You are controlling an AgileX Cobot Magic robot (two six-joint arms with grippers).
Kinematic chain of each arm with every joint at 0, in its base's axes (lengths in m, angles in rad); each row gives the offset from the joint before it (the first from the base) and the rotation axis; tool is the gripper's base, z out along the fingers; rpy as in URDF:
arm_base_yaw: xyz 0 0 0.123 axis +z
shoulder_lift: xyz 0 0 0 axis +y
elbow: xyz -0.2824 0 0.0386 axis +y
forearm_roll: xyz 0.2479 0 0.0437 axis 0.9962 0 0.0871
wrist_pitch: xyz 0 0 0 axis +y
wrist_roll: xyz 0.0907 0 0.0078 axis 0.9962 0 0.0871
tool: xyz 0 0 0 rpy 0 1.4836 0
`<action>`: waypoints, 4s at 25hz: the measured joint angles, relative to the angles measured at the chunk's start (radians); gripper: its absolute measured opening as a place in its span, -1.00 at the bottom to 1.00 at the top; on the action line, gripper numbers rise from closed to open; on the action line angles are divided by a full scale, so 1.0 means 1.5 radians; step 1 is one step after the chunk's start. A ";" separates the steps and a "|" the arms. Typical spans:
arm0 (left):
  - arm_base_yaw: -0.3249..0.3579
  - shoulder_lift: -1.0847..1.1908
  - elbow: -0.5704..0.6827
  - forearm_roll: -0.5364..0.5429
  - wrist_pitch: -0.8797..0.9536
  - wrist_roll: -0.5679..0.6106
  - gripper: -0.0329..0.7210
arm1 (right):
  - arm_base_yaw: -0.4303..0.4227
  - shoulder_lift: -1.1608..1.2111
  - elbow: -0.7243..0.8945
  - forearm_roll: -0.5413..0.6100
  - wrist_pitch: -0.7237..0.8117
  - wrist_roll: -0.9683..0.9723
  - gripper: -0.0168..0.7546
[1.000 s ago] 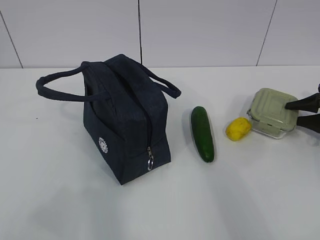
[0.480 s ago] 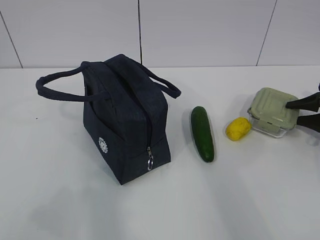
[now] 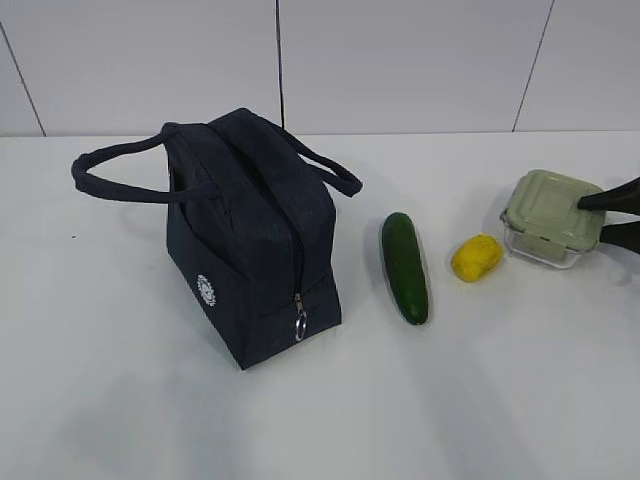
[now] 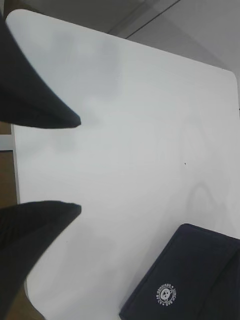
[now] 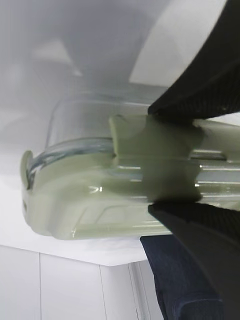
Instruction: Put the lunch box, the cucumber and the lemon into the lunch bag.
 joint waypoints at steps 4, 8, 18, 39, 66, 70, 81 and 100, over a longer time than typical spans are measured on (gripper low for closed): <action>0.000 0.000 0.000 0.000 0.000 0.000 -0.02 | 0.000 -0.006 0.000 0.000 0.000 0.008 -0.02; 0.000 0.000 0.000 0.000 0.000 0.000 -0.02 | 0.000 -0.024 0.001 0.000 0.000 0.017 -0.02; 0.000 0.000 0.000 0.000 0.000 0.000 -0.04 | 0.014 -0.075 0.002 0.010 0.000 0.034 -0.02; 0.000 0.119 -0.103 -0.045 -0.007 0.000 -0.10 | 0.058 -0.152 0.004 0.032 0.003 0.069 -0.02; -0.065 0.750 -0.135 -0.719 -0.353 0.269 0.43 | 0.107 -0.197 0.006 0.045 0.009 0.086 -0.03; -0.125 0.802 -0.135 -0.790 -0.419 0.316 0.43 | 0.118 -0.197 0.006 0.054 0.009 0.086 -0.03; -0.221 0.969 -0.250 -0.837 -0.491 0.342 0.43 | 0.121 -0.197 0.006 0.060 0.009 0.087 -0.03; -0.222 1.076 -0.299 -0.837 -0.516 0.343 0.43 | 0.169 -0.197 0.006 0.060 0.009 0.088 -0.03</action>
